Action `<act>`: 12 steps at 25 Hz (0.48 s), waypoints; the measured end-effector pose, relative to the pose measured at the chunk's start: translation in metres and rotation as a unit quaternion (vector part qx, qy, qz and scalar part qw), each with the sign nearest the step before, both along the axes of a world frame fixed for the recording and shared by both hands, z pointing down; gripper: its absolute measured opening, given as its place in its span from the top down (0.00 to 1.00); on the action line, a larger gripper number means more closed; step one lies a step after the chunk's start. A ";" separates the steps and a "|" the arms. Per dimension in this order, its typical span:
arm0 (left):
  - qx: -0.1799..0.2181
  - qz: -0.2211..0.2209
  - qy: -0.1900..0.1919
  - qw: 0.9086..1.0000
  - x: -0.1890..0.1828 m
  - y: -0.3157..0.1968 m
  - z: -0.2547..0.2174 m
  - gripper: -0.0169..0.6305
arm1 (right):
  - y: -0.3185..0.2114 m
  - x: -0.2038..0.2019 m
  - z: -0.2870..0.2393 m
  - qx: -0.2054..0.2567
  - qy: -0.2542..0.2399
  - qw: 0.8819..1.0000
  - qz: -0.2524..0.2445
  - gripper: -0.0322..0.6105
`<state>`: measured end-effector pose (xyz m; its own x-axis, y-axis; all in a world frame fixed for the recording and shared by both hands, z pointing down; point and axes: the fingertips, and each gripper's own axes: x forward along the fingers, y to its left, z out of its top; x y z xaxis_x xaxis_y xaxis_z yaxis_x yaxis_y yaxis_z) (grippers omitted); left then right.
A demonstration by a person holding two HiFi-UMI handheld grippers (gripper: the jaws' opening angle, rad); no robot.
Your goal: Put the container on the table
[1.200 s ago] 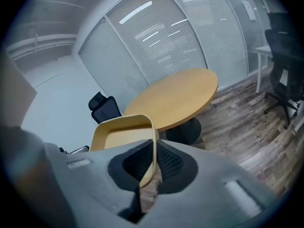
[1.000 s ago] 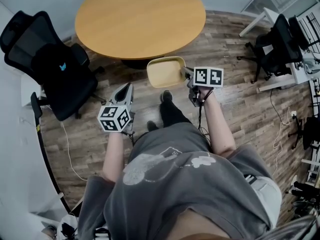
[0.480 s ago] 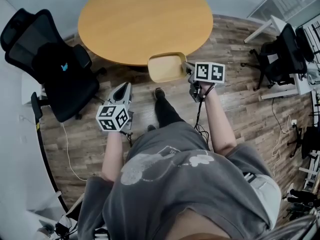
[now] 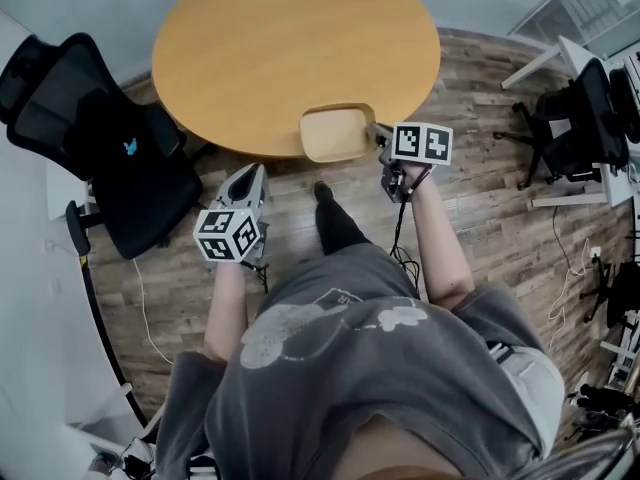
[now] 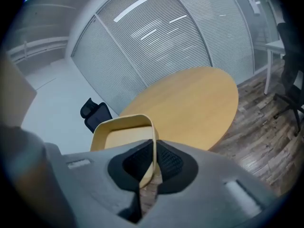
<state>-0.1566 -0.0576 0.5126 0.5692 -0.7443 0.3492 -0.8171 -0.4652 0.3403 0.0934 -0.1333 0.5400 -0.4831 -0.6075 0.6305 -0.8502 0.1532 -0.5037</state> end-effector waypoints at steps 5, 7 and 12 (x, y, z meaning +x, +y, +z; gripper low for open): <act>-0.006 -0.002 -0.003 1.000 0.007 -0.058 0.004 0.97 | -0.061 0.005 0.010 -0.009 -0.001 1.000 -0.003 0.92; -0.010 -0.003 -0.006 1.000 0.011 -0.083 0.006 0.97 | -0.089 0.008 0.014 -0.014 -0.001 1.000 -0.006 0.92; -0.017 -0.018 -0.007 1.000 0.014 -0.144 0.008 0.97 | -0.154 0.009 0.022 -0.026 0.005 0.999 -0.021 0.92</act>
<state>-0.1429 -0.2012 0.5207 0.5374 -0.7520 0.3818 -0.8377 -0.4237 0.3446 0.1021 -0.2870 0.5619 -0.5009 -0.5533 0.6655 -0.8489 0.1641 -0.5025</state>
